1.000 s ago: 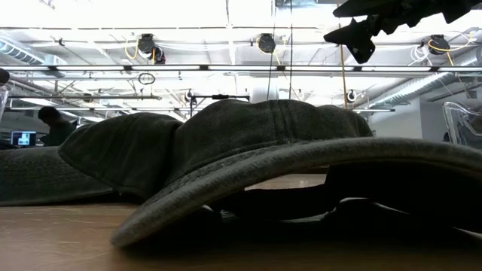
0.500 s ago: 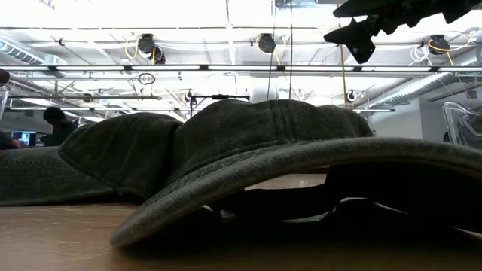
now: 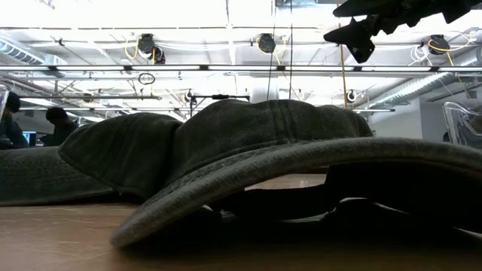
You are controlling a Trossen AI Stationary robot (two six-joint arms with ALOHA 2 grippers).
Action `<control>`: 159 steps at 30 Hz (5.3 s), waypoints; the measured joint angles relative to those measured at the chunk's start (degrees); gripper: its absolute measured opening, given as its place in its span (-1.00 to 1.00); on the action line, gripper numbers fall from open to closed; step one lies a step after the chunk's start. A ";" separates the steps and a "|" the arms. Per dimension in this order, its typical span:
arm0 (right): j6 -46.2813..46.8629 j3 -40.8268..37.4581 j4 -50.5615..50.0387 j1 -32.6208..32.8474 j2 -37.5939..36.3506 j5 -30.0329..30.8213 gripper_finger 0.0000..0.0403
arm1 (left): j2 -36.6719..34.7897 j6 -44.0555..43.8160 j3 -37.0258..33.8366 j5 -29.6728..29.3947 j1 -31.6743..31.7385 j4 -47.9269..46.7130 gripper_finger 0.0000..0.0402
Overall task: Pick & Place hat
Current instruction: Put the top black cap into the left transparent bin, then put the right black cap into the left transparent bin
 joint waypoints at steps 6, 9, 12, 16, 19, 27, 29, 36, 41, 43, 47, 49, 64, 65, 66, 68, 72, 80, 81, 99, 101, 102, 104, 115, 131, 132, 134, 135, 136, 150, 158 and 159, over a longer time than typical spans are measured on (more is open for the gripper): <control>-0.13 0.00 0.28 0.01 0.00 0.00 -0.01 | 0.00 9.99 -3.49 -3.09 1.48 8.29 -0.97; -0.43 0.00 0.26 0.01 0.00 0.00 0.01 | 0.00 12.41 -3.82 -5.60 2.67 7.89 -0.93; -0.43 0.00 0.28 0.00 0.00 0.00 0.01 | 0.00 13.41 -3.82 -4.79 4.05 6.33 -0.95; -0.44 0.00 0.28 0.00 0.00 0.00 0.00 | -0.23 12.31 -2.27 -1.41 4.99 1.66 -0.97; -0.45 0.00 0.28 0.01 0.00 0.00 0.00 | -0.73 11.31 0.05 -2.31 5.20 -3.15 -0.96; -0.43 0.00 0.28 0.01 0.00 0.00 0.00 | -0.94 11.82 9.27 -7.77 5.14 -10.23 -0.94; -0.43 0.00 0.26 0.01 0.00 0.02 0.01 | -0.94 11.71 11.32 -6.67 4.49 -9.88 -0.97; -0.43 0.00 -0.09 0.01 0.00 0.00 -0.01 | -0.96 4.43 11.59 -3.13 0.18 -9.75 -0.98; 0.45 0.00 -0.15 0.01 0.00 0.00 0.00 | -1.01 1.60 5.35 -2.89 -1.33 -1.30 -0.99; 0.45 0.00 -0.12 0.01 0.00 0.00 0.01 | -1.04 1.62 2.52 -1.83 -1.36 5.26 -0.99; 0.21 0.00 0.04 0.01 0.00 0.00 0.00 | -1.05 1.62 -1.32 -0.54 -1.17 10.31 -0.99; -0.29 0.00 0.26 0.01 0.00 0.01 0.00 | -1.01 1.56 -1.39 0.16 -1.14 9.68 -0.99; -0.84 0.00 0.28 0.01 0.00 0.02 0.00 | -7.74 1.03 1.55 -7.90 -1.21 2.33 -0.98; -0.85 0.00 0.28 0.01 0.00 0.02 0.00 | -7.74 1.90 2.55 -9.06 -1.21 1.07 -0.98; -0.86 0.00 0.31 0.01 0.00 0.02 0.00 | -7.74 3.11 3.62 -10.54 -1.21 0.30 -0.98; -0.84 0.00 0.45 0.01 0.00 0.02 0.00 | -7.74 7.05 6.06 -14.15 -1.21 -0.17 -0.99; -0.80 0.00 0.57 0.01 0.00 0.02 0.00 | -7.74 18.33 11.10 -26.95 -1.21 0.39 -0.97; 3.61 -6.25 9.50 0.88 0.32 -0.09 0.00 | -7.74 34.12 15.79 -43.97 1.52 8.29 -0.97; 5.11 -8.29 13.67 1.33 0.80 -0.03 0.00 | -7.74 35.85 16.22 -44.79 2.15 8.95 -0.98; -14.34 -10.36 38.14 17.40 15.14 1.23 0.00 | -6.80 41.35 16.55 -48.17 22.05 6.87 -0.09; -18.89 -4.33 27.83 22.03 17.86 9.19 0.03 | -6.48 42.32 16.51 -47.89 23.63 6.85 -0.03; -20.57 -1.37 22.94 24.10 19.59 13.77 0.05 | -6.47 42.41 16.51 -47.86 24.34 6.87 0.00; -22.11 3.46 15.54 27.61 23.23 21.76 0.12 | -6.47 42.52 16.51 -47.83 25.41 6.87 0.04; -7.87 11.41 -6.67 30.87 34.62 23.93 0.41 | -6.45 42.07 16.16 -48.39 29.81 7.24 0.03; -10.31 11.47 -3.14 27.19 44.60 19.26 0.36 | -6.43 40.96 11.29 -47.42 32.89 10.84 -0.02; -11.07 11.47 -2.39 27.08 45.02 19.40 0.34 | -6.43 40.94 11.08 -47.07 32.89 10.87 -0.03; -11.86 11.47 -1.09 26.92 45.64 19.34 0.29 | -6.43 40.71 10.67 -46.87 32.89 10.87 -0.04; -11.95 11.47 -0.53 26.92 45.72 19.30 0.25 | -6.43 40.52 10.51 -46.87 32.89 10.89 -0.05; -11.95 11.47 -0.24 26.92 45.72 19.28 0.21 | -6.43 40.31 10.37 -46.86 32.89 10.89 -0.05; -14.36 11.45 -0.06 27.71 42.10 14.13 -0.98 | -6.43 41.01 10.15 -46.78 32.89 14.17 -0.05; -20.12 11.45 -3.10 31.53 27.39 29.88 -0.99 | -6.43 38.43 10.15 -46.74 32.89 14.86 -0.07; -21.38 11.45 -3.53 32.09 25.67 33.62 -0.99 | -6.43 38.13 10.15 -46.74 32.89 15.61 -0.07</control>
